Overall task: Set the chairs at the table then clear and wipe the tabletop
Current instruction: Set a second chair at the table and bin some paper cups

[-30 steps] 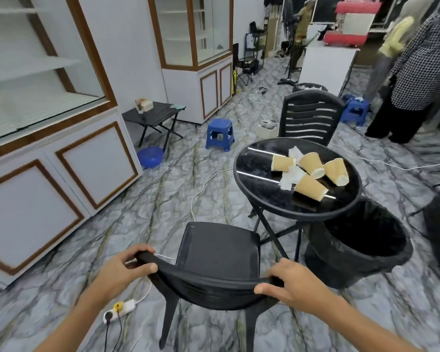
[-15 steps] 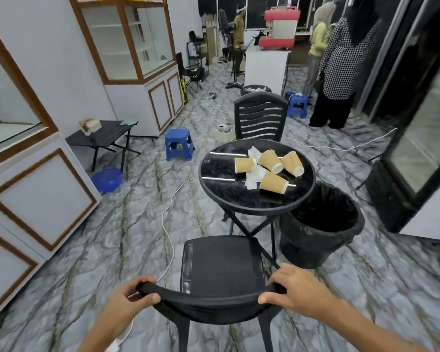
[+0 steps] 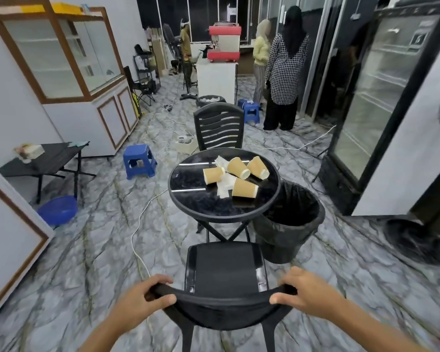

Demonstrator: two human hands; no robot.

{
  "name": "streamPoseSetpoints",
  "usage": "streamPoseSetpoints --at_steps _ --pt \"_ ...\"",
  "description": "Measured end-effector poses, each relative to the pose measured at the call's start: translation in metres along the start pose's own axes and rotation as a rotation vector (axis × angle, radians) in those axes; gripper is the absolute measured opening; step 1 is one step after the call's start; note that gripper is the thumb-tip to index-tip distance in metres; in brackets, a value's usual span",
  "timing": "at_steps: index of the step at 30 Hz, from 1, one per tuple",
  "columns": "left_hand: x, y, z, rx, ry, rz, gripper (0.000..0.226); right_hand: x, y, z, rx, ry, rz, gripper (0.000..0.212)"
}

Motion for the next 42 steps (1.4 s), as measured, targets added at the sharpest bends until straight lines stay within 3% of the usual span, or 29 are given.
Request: streamPoseSetpoints --at_steps 4,13,22,29,34,42 --pt "-0.007 -0.001 0.005 0.07 -0.08 0.073 0.062 -0.005 -0.003 0.001 -0.05 0.019 0.048 0.082" --pt "-0.035 -0.011 0.003 0.162 -0.218 0.094 0.055 -0.015 -0.004 -0.007 -0.067 -0.006 0.101 0.06" --pt "-0.036 -0.015 0.012 0.196 -0.17 -0.073 0.055 -0.02 -0.006 -0.012 -0.136 -0.019 0.124 0.073" --pt "-0.021 -0.011 0.011 0.209 -0.104 -0.142 0.046 -0.01 -0.017 -0.012 -0.254 -0.013 0.217 0.055" --pt "-0.006 -0.009 0.012 0.194 -0.085 -0.139 0.056 -0.007 -0.02 -0.012 -0.247 -0.02 0.25 0.056" --pt "-0.01 -0.003 0.001 0.208 -0.057 -0.027 0.066 0.008 -0.013 -0.014 -0.141 -0.057 0.197 0.082"
Point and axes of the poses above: each hand's wrist, its own z-axis towards the middle knuckle, its own y-axis out of the back of the hand, x = y × z, the point moved 7 cm from there along z, towards the middle knuckle, and after that the axes turned 1 degree about -x, right-handed, at the moved point
